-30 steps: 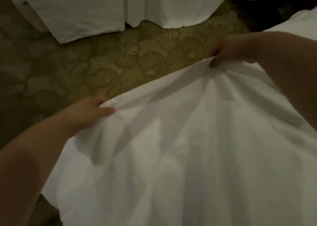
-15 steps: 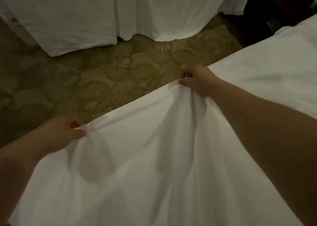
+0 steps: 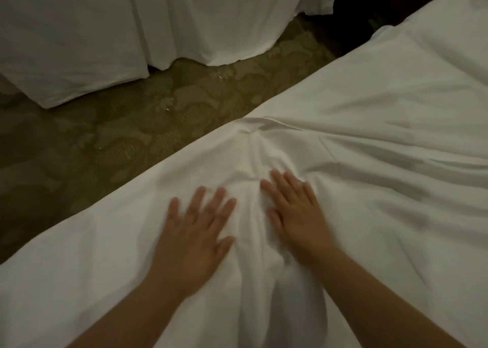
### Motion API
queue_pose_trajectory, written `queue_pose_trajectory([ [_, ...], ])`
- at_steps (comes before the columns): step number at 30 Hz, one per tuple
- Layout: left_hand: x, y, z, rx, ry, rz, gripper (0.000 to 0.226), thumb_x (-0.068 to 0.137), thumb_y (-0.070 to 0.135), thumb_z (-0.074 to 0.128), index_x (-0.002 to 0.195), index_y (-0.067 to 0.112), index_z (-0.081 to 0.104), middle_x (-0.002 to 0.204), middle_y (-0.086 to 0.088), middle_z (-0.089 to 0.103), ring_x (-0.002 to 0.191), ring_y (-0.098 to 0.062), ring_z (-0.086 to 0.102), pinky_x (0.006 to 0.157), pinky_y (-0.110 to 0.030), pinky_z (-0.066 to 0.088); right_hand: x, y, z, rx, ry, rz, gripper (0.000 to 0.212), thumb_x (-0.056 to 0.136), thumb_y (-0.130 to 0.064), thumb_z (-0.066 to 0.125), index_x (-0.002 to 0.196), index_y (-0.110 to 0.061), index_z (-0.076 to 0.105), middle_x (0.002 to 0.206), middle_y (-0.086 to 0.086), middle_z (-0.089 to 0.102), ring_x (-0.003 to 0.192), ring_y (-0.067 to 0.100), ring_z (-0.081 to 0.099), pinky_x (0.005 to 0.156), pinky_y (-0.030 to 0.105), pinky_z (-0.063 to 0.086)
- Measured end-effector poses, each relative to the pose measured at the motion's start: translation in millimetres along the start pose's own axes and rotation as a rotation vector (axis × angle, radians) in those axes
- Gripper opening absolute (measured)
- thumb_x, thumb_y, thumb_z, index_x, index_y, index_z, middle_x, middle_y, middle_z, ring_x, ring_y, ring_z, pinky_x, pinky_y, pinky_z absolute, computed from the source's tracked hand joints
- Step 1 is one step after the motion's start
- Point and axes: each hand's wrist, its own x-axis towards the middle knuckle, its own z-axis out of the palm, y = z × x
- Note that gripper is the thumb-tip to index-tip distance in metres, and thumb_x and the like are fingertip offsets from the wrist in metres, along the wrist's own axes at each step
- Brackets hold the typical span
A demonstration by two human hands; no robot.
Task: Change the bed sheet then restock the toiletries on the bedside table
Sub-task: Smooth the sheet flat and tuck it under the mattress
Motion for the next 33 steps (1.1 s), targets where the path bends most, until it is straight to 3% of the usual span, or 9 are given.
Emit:
queue_pose_trajectory([
  [5,-25,-46,-10,-0.045,-0.096,-0.313,0.066,0.095,0.053,0.017,0.147,0.014,0.031,0.152,-0.014,0.03,0.137,-0.04,0.032,0.103,-0.063,0.027,-14,31,-22,-0.007,-0.158,0.523,0.066,0.088,-0.047,0.011,0.149,-0.025,0.022,0.158,0.001,0.015,0.145,0.018,0.013,0.114,0.038,0.009],
  [7,-29,-40,-17,-0.083,-0.05,-0.368,0.064,0.097,0.047,0.022,0.147,0.006,0.027,0.153,-0.017,0.025,0.14,-0.038,0.025,0.106,-0.062,0.021,-27,9,-28,0.022,-0.162,0.549,0.066,0.09,-0.048,0.01,0.151,-0.024,0.014,0.159,0.001,0.006,0.146,0.019,0.005,0.115,0.04,0.007],
  [12,-29,-13,-16,0.016,-0.114,0.113,0.056,0.094,0.049,0.022,0.141,0.022,0.036,0.144,-0.005,0.045,0.131,-0.027,0.032,0.099,-0.054,0.024,-67,-73,-18,0.219,-0.223,0.423,0.082,0.072,-0.051,-0.004,0.15,-0.033,0.015,0.159,-0.006,0.002,0.147,0.016,0.0,0.114,0.033,-0.002],
  [16,-24,-59,-32,0.04,-0.277,0.098,0.06,0.081,0.048,0.035,0.134,0.022,0.05,0.137,-0.005,0.054,0.12,-0.033,0.053,0.085,-0.058,0.045,-70,-85,-22,0.162,-0.163,0.765,0.074,0.08,-0.046,0.006,0.149,-0.026,0.023,0.158,0.001,0.014,0.146,0.02,0.013,0.115,0.04,0.015],
  [20,-1,-108,-62,0.124,-0.36,0.259,0.06,0.077,0.044,0.033,0.115,0.014,0.069,0.121,-0.009,0.065,0.107,-0.031,0.064,0.073,-0.056,0.055,-40,-107,-37,0.356,-0.064,1.017,0.055,0.099,-0.041,0.018,0.149,-0.02,0.023,0.157,0.004,0.02,0.144,0.02,0.018,0.115,0.032,0.016],
  [24,25,-110,-99,0.136,-0.43,0.474,0.065,0.091,0.045,0.014,0.149,0.019,0.025,0.156,-0.001,0.012,0.144,-0.028,0.018,0.113,-0.051,0.02,-8,-150,-40,0.541,0.021,1.115,0.052,0.1,-0.034,0.035,0.149,-0.018,0.022,0.156,0.003,0.023,0.142,0.018,0.021,0.114,0.026,0.014],
  [26,46,-99,-108,0.096,-0.347,0.5,0.065,0.091,0.047,0.012,0.148,0.019,0.03,0.156,-0.003,0.01,0.143,-0.028,0.022,0.113,-0.049,0.02,2,-162,-41,0.625,0.062,1.168,0.053,0.1,-0.035,0.037,0.148,-0.019,0.024,0.155,0.001,0.026,0.141,0.016,0.023,0.115,0.026,0.014],
  [29,81,-77,-113,0.105,-0.434,0.578,0.058,0.101,0.045,0.019,0.152,0.021,0.006,0.16,-0.003,-0.004,0.147,-0.022,-0.002,0.118,-0.042,0.003,14,-161,-43,0.627,0.088,1.273,0.053,0.1,-0.038,0.034,0.148,-0.02,0.023,0.153,-0.002,0.027,0.14,0.014,0.023,0.114,0.025,0.015],
  [33,132,-47,-118,0.073,-0.36,0.674,0.057,0.101,0.043,0.023,0.152,0.022,0.006,0.16,-0.003,-0.003,0.147,-0.021,-0.003,0.118,-0.037,0.002,43,-141,-49,0.641,0.15,1.362,0.054,0.099,-0.042,0.033,0.148,-0.022,0.02,0.153,-0.005,0.026,0.139,0.013,0.025,0.114,0.026,0.018],
])
